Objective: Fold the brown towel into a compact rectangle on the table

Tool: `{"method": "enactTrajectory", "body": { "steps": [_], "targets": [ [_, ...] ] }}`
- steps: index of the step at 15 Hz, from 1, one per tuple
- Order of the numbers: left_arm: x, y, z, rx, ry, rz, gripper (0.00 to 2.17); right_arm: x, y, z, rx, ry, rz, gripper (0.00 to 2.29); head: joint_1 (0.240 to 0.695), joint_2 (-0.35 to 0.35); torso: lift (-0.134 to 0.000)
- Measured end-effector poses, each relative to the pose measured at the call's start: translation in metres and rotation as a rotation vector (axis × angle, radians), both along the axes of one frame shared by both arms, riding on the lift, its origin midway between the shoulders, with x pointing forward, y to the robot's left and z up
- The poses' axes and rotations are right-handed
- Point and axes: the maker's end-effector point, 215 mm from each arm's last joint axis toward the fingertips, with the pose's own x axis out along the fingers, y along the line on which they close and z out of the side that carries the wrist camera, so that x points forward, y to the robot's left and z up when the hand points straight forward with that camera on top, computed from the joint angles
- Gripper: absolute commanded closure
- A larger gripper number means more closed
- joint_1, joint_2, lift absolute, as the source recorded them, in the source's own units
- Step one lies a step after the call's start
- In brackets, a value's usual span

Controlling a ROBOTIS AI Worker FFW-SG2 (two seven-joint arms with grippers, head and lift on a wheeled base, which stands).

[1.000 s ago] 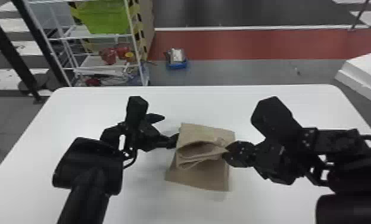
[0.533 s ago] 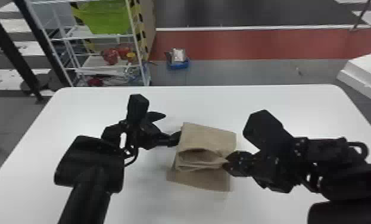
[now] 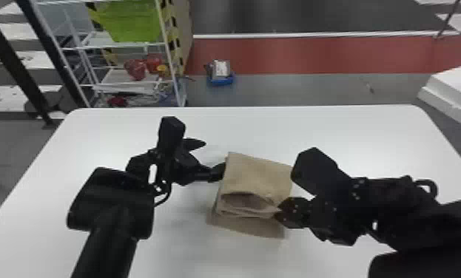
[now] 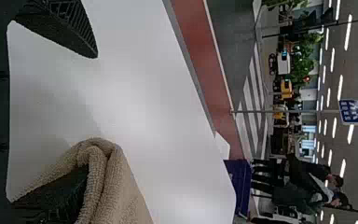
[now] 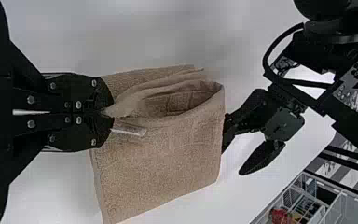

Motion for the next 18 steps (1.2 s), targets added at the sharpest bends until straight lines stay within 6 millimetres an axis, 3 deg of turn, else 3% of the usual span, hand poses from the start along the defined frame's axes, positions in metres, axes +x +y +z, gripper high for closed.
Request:
{"method": "enactTrajectory", "body": {
  "steps": [11, 12, 13, 16, 18],
  "targets": [
    [-0.011, 0.003, -0.019, 0.18, 0.004, -0.054, 0.04, -0.012, 0.004, -0.026, -0.05, 0.055, 0.028, 1.28, 0.695, 0.079, -0.134],
    [-0.01, 0.006, -0.018, 0.211, -0.004, -0.057, 0.04, -0.012, 0.006, -0.027, -0.05, 0.055, 0.028, 1.21, 0.695, 0.083, -0.134],
    [-0.01, 0.008, -0.018, 0.229, -0.008, -0.057, 0.04, -0.013, 0.007, -0.028, -0.047, 0.058, 0.028, 0.8, 0.695, 0.087, -0.134],
    [-0.005, 0.018, -0.009, 0.283, -0.038, -0.044, 0.04, -0.015, 0.009, -0.028, -0.036, 0.066, 0.024, 0.32, 0.695, 0.098, -0.134],
    [-0.003, 0.023, -0.003, 0.321, -0.055, -0.039, 0.04, -0.015, 0.012, -0.022, -0.016, 0.065, 0.019, 0.23, 0.695, 0.11, -0.134]
  ]
}}
